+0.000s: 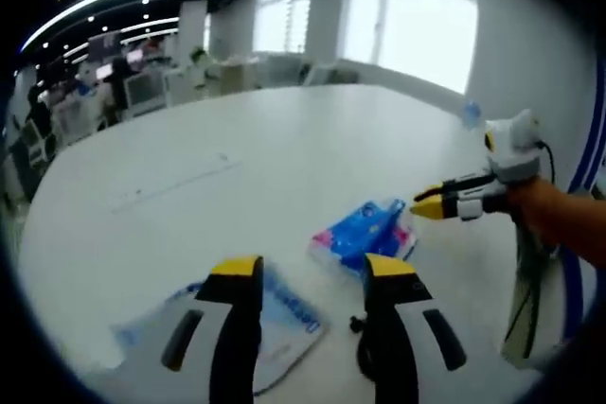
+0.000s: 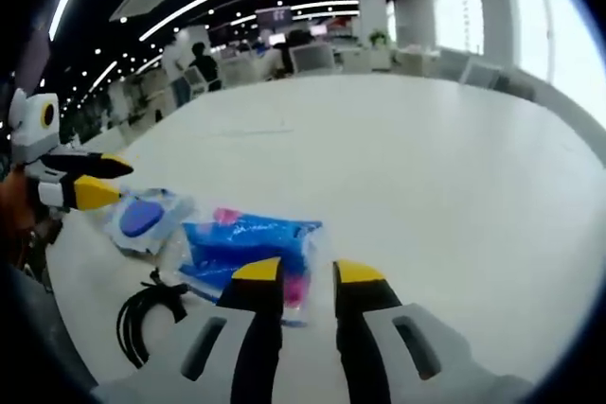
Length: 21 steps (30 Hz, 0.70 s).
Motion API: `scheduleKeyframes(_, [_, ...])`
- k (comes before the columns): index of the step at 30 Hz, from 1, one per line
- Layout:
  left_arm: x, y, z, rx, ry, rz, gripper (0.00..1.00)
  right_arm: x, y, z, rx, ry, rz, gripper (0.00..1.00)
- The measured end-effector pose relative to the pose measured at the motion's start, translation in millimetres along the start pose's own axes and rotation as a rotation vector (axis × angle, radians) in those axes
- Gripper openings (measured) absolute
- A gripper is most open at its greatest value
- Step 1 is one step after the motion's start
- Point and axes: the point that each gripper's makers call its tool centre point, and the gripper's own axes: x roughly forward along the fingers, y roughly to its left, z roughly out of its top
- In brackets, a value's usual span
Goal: Arrange the tabletop items into an orderly group along one side of the table until the central work area is clear of visible clutter.
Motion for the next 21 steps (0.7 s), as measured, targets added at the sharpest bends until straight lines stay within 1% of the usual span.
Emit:
scheduleKeyframes(3, [-9,-0.1,3.3,-0.002,-0.02,-0.001,0.39,-4,2,1.4,0.0,-0.007,0.0,0.21])
scheduleKeyframes(5, [-17,0.4,5.4,-0.002,-0.036,-0.002,0.4,-7,6,6.2,-0.007,-0.021,0.004,0.22])
scheduleKeyframes(7, [-25,0.2,6.8,-0.001,-0.051,-0.003,0.4,-11,10,11.8,-0.037,-0.036,0.009,0.22])
scheduleKeyframes(9, [-32,0.4,9.0,-0.005,-0.066,-0.007,0.41,-16,13,16.5,-0.088,-0.049,0.016,0.23])
scheduleKeyframes(11, [-41,-0.4,13.7,-0.003,-0.095,-0.016,0.44,-24,17,22.1,-0.085,-0.072,0.028,0.26])
scheduleKeyframes(13, [-52,-0.9,16.4,0.005,-0.111,-0.02,0.46,-31,21,27.5,-0.09,-0.096,0.037,0.29])
scheduleKeyframes(14, [-59,-1.4,17.4,0.011,-0.117,-0.024,0.46,-35,24,28.5,-0.097,-0.103,0.042,0.29])
scheduleKeyframes(16, [-73,-0.5,21.0,0.016,-0.147,-0.023,0.48,-42,27,28.3,-0.102,-0.11,0.046,0.31])
scheduleKeyframes(18, [-84,0.7,20.5,0.02,-0.15,-0.02,0.51,-50,31,28.5,-0.101,-0.117,0.047,0.32])
scheduleKeyframes(21, [-109,3.1,21.3,0.016,-0.181,-0.011,0.54,-65,42,34.6,-0.083,-0.157,0.059,0.37])
